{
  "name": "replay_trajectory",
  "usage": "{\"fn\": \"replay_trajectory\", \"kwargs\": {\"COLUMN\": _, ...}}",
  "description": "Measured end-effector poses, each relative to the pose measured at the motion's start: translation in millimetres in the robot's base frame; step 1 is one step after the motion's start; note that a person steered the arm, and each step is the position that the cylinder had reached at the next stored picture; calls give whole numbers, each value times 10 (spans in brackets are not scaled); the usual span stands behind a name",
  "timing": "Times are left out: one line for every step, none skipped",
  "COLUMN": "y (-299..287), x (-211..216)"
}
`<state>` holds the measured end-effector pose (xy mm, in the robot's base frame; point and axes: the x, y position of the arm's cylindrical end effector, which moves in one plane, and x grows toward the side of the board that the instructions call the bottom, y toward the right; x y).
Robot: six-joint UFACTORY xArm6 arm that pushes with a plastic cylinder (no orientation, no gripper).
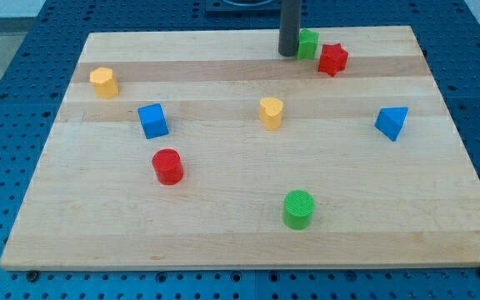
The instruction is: Slide the green star closer to the red star
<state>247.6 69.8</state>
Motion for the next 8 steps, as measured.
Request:
{"fn": "replay_trajectory", "kwargs": {"y": 83, "x": -87}}
{"fn": "replay_trajectory", "kwargs": {"y": 107, "x": -111}}
{"fn": "replay_trajectory", "kwargs": {"y": 137, "x": -163}}
{"fn": "replay_trajectory", "kwargs": {"y": 174, "x": -187}}
{"fn": "replay_trajectory", "kwargs": {"y": 338, "x": -187}}
{"fn": "replay_trajectory", "kwargs": {"y": 543, "x": -188}}
{"fn": "replay_trajectory", "kwargs": {"y": 481, "x": -188}}
{"fn": "replay_trajectory", "kwargs": {"y": -31, "x": -198}}
